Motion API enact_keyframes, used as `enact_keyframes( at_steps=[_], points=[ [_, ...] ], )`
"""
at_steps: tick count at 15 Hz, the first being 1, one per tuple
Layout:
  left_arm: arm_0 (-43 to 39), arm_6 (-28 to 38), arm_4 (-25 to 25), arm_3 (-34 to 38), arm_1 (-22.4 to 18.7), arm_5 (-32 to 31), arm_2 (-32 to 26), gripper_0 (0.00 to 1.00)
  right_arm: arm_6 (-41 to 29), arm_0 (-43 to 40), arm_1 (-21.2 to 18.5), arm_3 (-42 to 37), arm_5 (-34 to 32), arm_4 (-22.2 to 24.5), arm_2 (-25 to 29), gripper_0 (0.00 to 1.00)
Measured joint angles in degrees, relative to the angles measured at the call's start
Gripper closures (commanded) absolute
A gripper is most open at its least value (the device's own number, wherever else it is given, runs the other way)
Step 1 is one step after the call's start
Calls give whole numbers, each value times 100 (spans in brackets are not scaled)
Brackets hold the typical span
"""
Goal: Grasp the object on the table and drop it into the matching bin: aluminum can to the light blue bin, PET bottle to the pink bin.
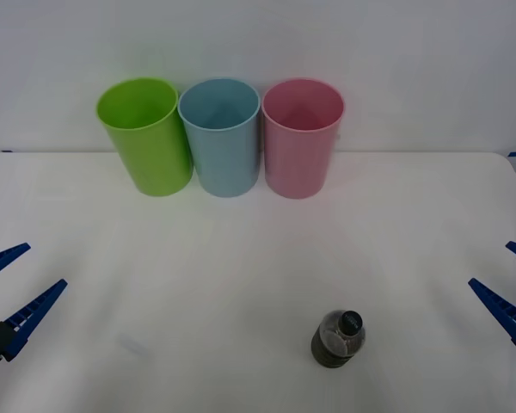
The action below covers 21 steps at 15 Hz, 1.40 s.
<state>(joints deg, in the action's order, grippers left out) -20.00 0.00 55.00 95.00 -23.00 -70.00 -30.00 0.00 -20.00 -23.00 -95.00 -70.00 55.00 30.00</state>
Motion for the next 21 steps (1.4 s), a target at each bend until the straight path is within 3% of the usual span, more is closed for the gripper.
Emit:
enact_keyframes(
  at_steps=[7,12,21],
  points=[
    [0,0,0,0,0,0,0,0,-28,-200,-77,-96,78,209,-235,0],
    [0,0,0,0,0,0,0,0,109,-204,-524,16,42,213,-845,0],
    [0,0,0,0,0,0,0,0,536,246,-855,826,-852,541,-1315,0]
  ],
)
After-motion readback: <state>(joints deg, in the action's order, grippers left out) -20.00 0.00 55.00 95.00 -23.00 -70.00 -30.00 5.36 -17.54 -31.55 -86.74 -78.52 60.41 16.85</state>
